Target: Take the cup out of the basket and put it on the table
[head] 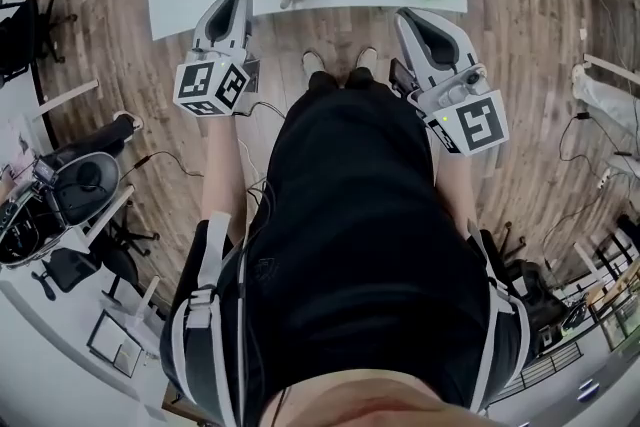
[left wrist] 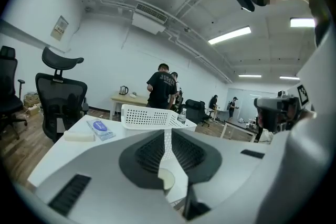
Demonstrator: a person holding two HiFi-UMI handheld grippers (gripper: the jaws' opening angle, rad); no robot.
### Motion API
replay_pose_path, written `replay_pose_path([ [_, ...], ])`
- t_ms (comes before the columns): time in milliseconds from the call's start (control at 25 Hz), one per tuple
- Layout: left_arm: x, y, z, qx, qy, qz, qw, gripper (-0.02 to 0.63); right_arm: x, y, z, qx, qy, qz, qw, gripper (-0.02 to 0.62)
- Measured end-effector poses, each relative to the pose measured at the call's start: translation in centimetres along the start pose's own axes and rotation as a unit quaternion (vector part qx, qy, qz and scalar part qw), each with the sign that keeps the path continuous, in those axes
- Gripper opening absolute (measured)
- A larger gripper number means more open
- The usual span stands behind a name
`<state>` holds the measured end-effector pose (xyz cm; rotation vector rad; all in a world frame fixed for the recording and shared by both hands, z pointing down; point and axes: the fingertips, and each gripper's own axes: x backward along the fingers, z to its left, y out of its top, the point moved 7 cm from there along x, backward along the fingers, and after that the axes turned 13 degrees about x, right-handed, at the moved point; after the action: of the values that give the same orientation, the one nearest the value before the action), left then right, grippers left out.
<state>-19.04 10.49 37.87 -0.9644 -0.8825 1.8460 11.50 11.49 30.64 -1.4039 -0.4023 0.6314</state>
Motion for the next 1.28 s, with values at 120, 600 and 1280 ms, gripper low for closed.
replay_pose_path([
  [120, 1.3, 0.5, -1.2, -0.018, -0.012, -0.015, 0.9996, 0.038, -0.8, -0.1, 0.1, 0.002, 0.014, -0.002, 1.0, 0.02],
  [600, 4.5, 3.4, -4.5, -0.069, -0.038, -0.055, 0.9953, 0.02, -3.1, 0.4, 0.9, 0.005, 0.045, -0.014, 0.999, 0.02],
  [1280, 5.6, 4.8, -4.3, -0.088, -0.047, -0.039, 0.9943, 0.02, -4.5, 0.6, 2.9, 0.007, 0.033, 0.005, 0.999, 0.02],
])
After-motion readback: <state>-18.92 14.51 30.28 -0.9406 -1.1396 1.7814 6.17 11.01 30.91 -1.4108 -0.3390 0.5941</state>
